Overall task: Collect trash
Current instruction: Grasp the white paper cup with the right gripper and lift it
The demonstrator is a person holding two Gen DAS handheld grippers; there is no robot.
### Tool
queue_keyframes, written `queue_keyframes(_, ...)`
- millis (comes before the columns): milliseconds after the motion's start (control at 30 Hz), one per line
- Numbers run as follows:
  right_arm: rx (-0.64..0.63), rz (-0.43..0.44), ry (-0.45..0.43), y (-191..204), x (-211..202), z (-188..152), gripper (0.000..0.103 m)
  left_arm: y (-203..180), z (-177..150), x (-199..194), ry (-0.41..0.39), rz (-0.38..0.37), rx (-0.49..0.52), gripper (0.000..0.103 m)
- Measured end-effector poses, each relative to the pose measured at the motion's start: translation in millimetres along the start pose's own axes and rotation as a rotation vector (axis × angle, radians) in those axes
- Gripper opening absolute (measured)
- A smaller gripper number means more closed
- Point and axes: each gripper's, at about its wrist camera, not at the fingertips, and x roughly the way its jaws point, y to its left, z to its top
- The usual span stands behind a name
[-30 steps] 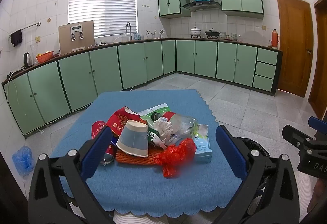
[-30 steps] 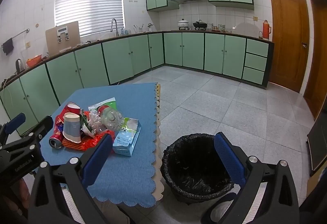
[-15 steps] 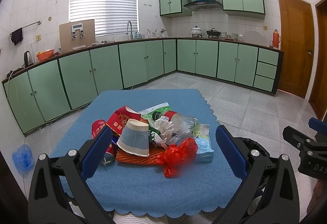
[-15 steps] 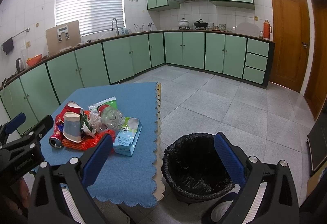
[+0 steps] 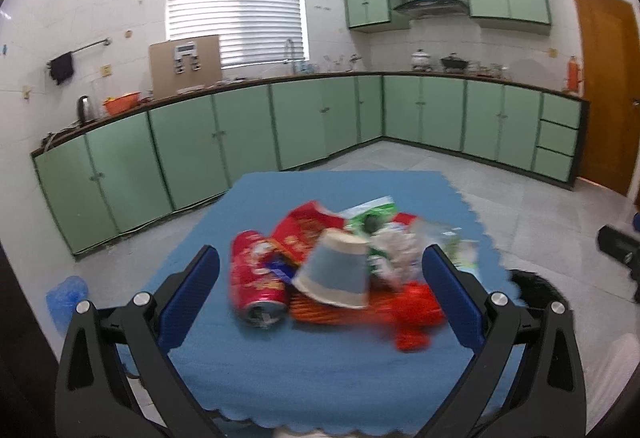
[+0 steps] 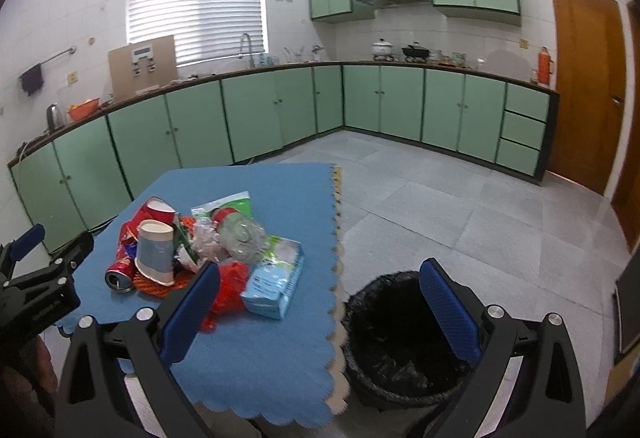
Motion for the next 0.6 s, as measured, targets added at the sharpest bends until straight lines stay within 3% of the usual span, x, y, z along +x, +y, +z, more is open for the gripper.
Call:
queue_keyframes(200,-0.029,0.078,-0.007,25.9,27.7,8.0,0.093,35.0,-6.1,26.5,0.03,0.051,-0.057,0.098)
queue_keyframes(600,-0.099,0.266,0.051,87.6,97.7,16.8,0.077,69.8,-22.3,85.0,0.106,0.116,-0.044,0.098)
